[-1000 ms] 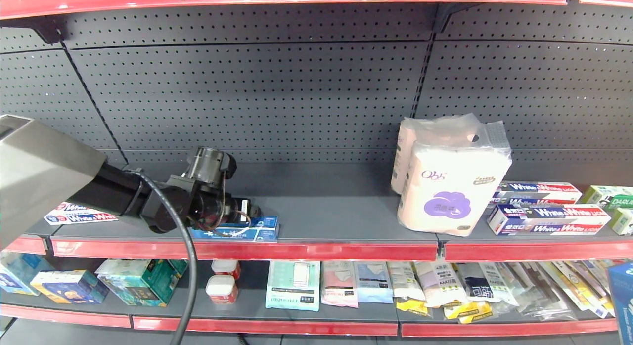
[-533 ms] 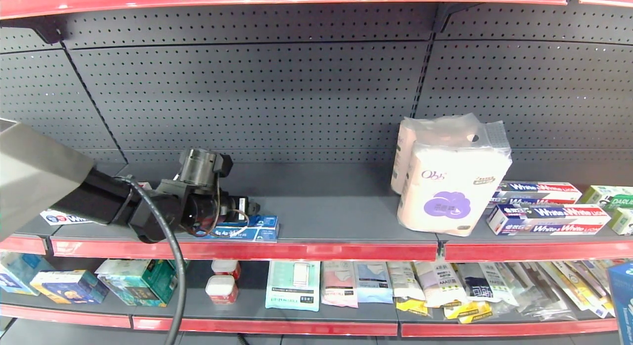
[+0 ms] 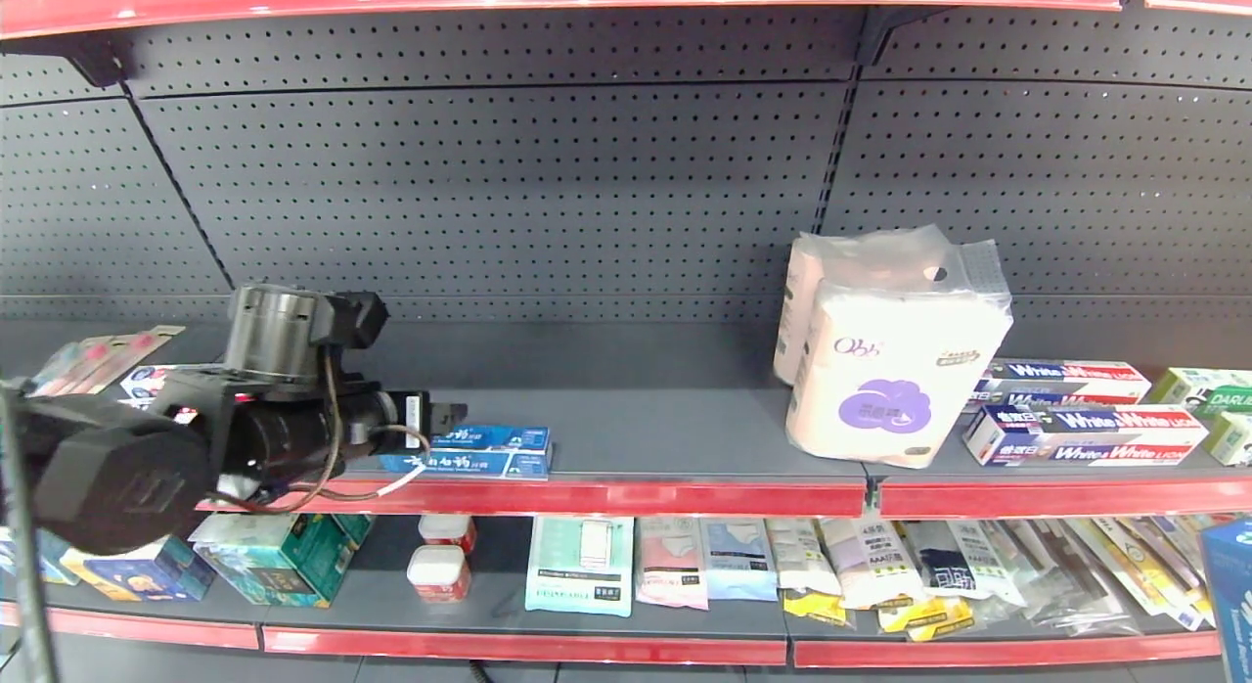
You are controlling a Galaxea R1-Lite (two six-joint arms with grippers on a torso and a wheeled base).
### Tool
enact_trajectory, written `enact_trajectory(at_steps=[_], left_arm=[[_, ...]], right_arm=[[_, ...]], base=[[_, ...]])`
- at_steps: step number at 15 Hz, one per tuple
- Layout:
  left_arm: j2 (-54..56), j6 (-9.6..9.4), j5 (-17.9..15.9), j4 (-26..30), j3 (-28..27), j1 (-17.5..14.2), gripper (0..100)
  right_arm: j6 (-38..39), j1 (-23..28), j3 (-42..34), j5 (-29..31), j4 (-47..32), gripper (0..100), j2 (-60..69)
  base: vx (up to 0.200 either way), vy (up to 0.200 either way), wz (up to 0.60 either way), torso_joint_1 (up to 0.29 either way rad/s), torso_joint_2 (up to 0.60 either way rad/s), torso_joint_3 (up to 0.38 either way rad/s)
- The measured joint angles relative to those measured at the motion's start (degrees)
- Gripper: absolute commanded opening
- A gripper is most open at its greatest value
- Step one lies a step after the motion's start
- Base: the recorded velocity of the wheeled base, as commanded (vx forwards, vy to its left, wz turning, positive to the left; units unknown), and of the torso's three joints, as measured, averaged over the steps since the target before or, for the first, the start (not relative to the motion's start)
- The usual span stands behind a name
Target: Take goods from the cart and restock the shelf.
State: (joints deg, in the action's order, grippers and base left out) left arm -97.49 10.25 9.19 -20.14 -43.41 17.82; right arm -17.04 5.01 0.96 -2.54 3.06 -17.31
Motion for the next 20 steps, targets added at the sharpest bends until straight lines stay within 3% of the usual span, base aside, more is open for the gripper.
enact_trajectory(at_steps=[4,7,11,14,17,20], left_arm=[[16.6,-0.13,-1.5,1.3,9.7,-1.0,100],[33.9,-0.98,-3.9,10.3,15.3,-1.3,100],[59.9,-4.92,-6.2,30.2,17.7,-1.3,100],[76.5,-10.41,-5.0,41.1,18.7,-1.5,100],[87.0,-14.79,-4.1,44.7,20.3,-1.8,100],[93.3,-15.88,-3.0,44.9,22.7,-1.1,100]], right_arm=[[-2.1,0.0,0.4,0.0,-0.3,0,0.0],[-2.3,0.0,3.3,-0.4,-0.2,0,-1.7],[-4.2,0.0,11.0,0.0,0.0,0,-7.7],[-8.2,0.1,12.4,-0.2,-0.3,0,-9.8],[-12.3,0.0,13.0,-0.6,-0.2,0,-10.3],[-12.6,0.0,13.7,-1.9,-0.2,0,-10.3]], base=[[0.0,0.0,0.0,0.0,0.0,0.0],[0.0,0.0,0.0,0.0,0.0,0.0],[0.0,0.0,0.0,0.0,0.0,0.0],[0.0,0.0,0.0,0.0,0.0,0.0],[0.0,0.0,0.0,0.0,0.0,0.0],[0.0,0.0,0.0,0.0,0.0,0.0]])
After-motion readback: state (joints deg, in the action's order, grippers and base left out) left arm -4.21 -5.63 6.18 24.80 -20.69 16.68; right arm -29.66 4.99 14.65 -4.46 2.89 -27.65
